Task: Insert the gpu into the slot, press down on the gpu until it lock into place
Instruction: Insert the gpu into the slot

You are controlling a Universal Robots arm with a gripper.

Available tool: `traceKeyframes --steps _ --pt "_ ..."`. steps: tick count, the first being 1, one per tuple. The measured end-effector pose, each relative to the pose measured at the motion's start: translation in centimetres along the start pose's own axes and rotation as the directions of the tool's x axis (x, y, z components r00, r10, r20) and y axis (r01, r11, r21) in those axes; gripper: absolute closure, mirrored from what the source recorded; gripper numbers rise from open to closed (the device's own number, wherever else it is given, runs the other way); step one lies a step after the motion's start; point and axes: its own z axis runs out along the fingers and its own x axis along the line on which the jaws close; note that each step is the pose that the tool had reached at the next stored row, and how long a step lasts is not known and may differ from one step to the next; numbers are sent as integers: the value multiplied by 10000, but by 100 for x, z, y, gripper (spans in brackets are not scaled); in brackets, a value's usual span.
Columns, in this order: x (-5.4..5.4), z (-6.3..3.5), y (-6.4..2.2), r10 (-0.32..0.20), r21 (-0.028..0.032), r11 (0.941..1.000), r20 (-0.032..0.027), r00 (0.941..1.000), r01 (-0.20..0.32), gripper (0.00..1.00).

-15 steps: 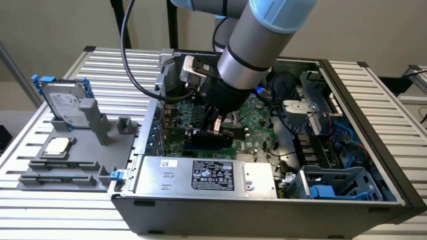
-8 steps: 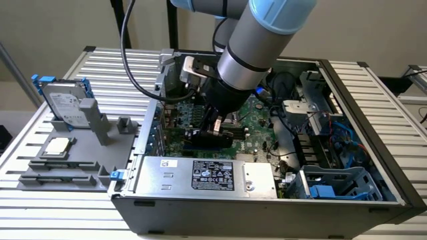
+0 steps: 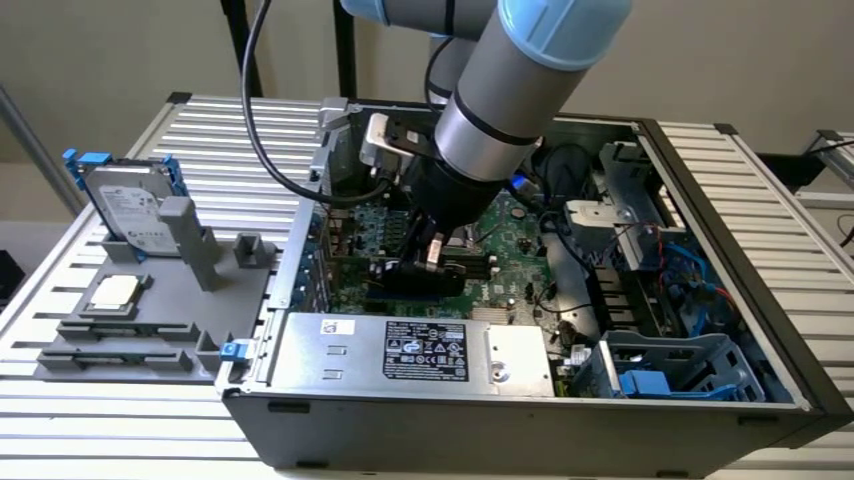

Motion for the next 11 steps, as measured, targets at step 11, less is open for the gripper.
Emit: traceKeyframes --steps 11 --pt "0 4 -2 19 -56 10000 6 10000 -19 74"
